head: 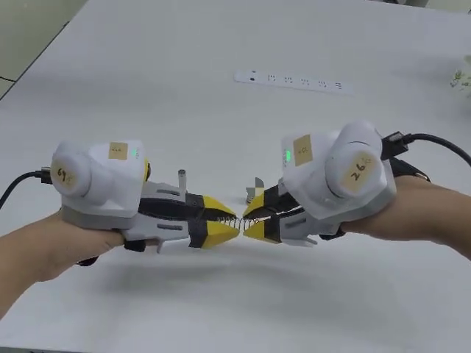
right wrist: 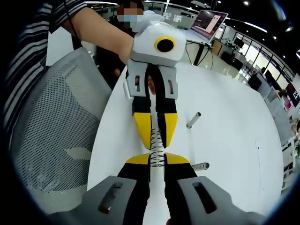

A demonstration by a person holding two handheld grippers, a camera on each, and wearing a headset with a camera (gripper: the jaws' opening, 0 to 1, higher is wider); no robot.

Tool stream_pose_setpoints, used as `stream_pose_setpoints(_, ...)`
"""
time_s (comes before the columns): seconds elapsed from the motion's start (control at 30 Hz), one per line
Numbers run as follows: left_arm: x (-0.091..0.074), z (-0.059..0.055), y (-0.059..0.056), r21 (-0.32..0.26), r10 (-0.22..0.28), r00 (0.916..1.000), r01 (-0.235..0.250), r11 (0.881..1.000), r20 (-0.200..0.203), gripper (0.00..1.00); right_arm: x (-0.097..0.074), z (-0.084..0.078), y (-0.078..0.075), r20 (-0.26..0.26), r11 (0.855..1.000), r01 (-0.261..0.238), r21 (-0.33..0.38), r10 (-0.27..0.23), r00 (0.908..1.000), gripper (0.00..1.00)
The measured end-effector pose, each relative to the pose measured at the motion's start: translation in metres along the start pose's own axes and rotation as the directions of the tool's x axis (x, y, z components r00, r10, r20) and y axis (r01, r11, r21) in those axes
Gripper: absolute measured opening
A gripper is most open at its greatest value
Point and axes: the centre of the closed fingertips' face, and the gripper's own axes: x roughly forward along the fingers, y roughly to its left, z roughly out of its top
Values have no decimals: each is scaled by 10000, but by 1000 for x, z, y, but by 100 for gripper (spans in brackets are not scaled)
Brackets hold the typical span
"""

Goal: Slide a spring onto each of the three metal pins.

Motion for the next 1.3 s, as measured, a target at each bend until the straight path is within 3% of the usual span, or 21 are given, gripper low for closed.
stream_pose_setpoints(0.4, 3, -1, -2, -85, -375, 9993, 375, 9993, 14, 3, 0, -2, 2, 34, 10000, -33, 54, 32, 10000, 7)
stream_pose_setpoints(0.87, 6, -10, -12, -56, -1087, 9933, 1086, 9941, -385, 2, 4, -8, 13, 34, 9990, -251, 369, 250, 9997, 8)
stream_pose_setpoints(1.3, 5, -8, -26, 592, -1750, 9831, 1781, 9822, -543, 2, -3, -16, 25, 444, 9947, -222, 1002, 179, 9989, 9)
